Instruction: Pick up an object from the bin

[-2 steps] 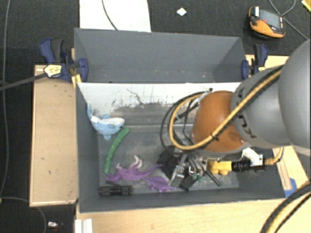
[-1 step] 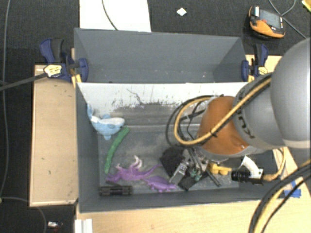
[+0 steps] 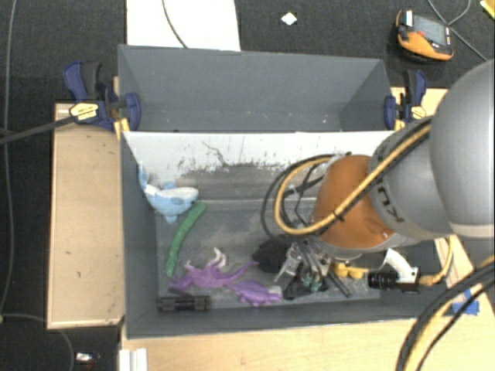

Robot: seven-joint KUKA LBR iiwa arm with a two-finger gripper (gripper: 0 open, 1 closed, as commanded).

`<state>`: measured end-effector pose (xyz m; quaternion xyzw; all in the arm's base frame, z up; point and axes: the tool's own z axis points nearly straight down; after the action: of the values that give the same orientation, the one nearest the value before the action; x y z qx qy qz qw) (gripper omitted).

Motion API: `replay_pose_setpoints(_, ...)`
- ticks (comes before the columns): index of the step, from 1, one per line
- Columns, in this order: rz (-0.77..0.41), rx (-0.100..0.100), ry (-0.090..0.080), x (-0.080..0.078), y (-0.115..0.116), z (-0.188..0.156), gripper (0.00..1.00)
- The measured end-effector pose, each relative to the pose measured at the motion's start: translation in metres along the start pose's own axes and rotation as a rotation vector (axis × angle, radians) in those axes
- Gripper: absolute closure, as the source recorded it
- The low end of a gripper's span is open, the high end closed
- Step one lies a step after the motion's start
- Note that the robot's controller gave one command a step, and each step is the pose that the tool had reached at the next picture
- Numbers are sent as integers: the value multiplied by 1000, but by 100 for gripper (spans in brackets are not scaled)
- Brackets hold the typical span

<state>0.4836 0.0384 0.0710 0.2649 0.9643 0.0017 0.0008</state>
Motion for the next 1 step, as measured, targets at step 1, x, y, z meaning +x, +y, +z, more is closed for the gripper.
replay_pose_setpoints(1, 0, 0, 0, 0, 0, 0, 100)
